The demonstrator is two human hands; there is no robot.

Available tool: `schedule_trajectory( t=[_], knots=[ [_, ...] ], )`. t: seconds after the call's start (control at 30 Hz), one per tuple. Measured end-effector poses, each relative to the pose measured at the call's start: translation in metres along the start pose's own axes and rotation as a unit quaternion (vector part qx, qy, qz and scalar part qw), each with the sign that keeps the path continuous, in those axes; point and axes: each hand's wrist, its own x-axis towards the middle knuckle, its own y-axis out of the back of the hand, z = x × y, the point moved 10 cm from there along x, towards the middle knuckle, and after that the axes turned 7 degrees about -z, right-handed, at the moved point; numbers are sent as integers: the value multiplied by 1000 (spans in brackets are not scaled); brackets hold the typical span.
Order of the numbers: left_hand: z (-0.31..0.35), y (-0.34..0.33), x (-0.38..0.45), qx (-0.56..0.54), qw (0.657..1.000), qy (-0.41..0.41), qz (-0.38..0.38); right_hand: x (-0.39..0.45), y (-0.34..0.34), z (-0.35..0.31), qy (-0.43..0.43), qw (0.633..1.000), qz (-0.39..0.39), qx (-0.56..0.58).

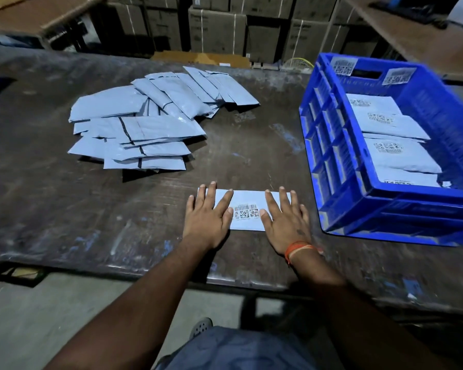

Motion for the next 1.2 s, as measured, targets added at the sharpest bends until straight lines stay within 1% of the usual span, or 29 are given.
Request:
schedule_trajectory(
  t=[0.17,0.27,0.33,0.37,0.4,0.47,0.53,0.6,0.63,0.7,0.77,0.83,0.93,1.03,1.1,1.2],
  knots=[
    [-20,1,-5,-7,999,32,-12,-6,1,19,-40,999,-8,-4],
    [-25,3,-7,-21,996,82,-25,-10,5,27,-79,997,-16,-6],
    [-22,13,-7,-36,993,114,-15,-11,14,26,-108,994,-9,-10],
    [-15,22,-7,-43,993,108,3,-12,19,20,-107,994,4,-13],
    [-4,32,-5,-50,995,82,23,-11,25,11,-91,996,18,-14],
    [24,44,0,-70,996,5,48,-8,30,-14,-35,999,35,-10],
    [41,45,4,-89,994,-36,43,-6,25,-29,-5,1000,29,-3],
    [42,33,5,-104,994,-34,7,-7,10,-31,-3,1000,-3,-1],
    [38,23,5,-105,994,-29,-17,-9,3,-28,-4,1000,-16,-2],
    [23,6,0,-75,996,-11,-42,-16,-1,-19,-11,1000,-12,-3],
    [3,0,-6,-43,998,25,-34,-21,-1,-8,-34,999,-5,6],
    [-13,2,-9,-47,996,77,-24,-24,0,1,-72,997,-8,18],
    [-20,16,-14,-63,988,141,-9,-28,11,3,-128,989,-9,70],
    [-19,28,-15,-113,980,162,8,-27,25,5,-174,977,4,126],
    [-20,28,-13,-180,970,165,6,-24,30,12,-192,964,8,185],
    [-30,27,-11,-306,934,183,0,-18,23,27,-200,937,-13,285]
  ],
)
